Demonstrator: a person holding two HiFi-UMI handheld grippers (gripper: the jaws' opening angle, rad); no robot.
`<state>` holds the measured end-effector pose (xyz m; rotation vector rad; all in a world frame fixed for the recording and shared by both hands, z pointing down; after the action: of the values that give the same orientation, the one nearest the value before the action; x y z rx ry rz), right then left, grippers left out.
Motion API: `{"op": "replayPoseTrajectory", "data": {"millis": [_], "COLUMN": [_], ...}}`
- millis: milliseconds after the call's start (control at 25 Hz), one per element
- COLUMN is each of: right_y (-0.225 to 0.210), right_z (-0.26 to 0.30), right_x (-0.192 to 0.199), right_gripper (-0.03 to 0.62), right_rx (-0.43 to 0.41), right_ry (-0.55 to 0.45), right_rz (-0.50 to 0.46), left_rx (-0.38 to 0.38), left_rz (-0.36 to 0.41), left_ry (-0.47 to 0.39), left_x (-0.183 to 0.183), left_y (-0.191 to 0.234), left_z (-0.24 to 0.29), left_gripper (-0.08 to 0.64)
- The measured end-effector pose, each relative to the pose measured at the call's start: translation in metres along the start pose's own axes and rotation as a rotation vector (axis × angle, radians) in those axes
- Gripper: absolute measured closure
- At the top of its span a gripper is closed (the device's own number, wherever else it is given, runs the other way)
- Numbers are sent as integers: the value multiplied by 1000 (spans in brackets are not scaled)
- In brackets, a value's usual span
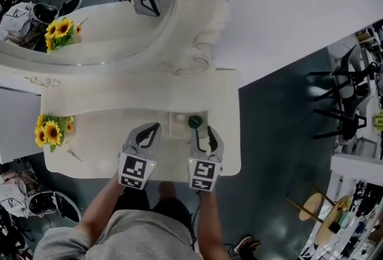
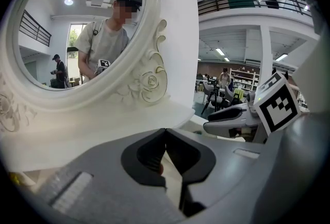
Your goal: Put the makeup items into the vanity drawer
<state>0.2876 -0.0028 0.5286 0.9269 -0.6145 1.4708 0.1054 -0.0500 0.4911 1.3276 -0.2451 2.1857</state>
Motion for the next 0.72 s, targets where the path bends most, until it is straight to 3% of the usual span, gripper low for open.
{"op": "replayPoseTrajectory", "data": {"millis": [40,720], "right_y": [-1,-5], "right_z": [-1,-31], "right_x": [0,-17], "right_gripper": [416,416], "right_rx": [-5,-2], "right_ry": [-4,-76], "right_rz": [8,4], "left_rx": [-1,-21], "left_rz": [0,44], "left_ry": [-1,-69], "left_x": [0,-19], "left_y": [-1,-13], "left_z": [0,-22], "left_gripper": [549,549]}}
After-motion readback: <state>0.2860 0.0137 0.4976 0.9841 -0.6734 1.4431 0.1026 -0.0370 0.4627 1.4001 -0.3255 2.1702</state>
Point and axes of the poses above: the fingertips, and each gripper's own axes: z forward along the fingers, y to its left, x out of its underside, the point moved 7 cm from there along -z, backward along the fingers, and after that the axes turned 13 degrees about x, right-handed, at the moved point
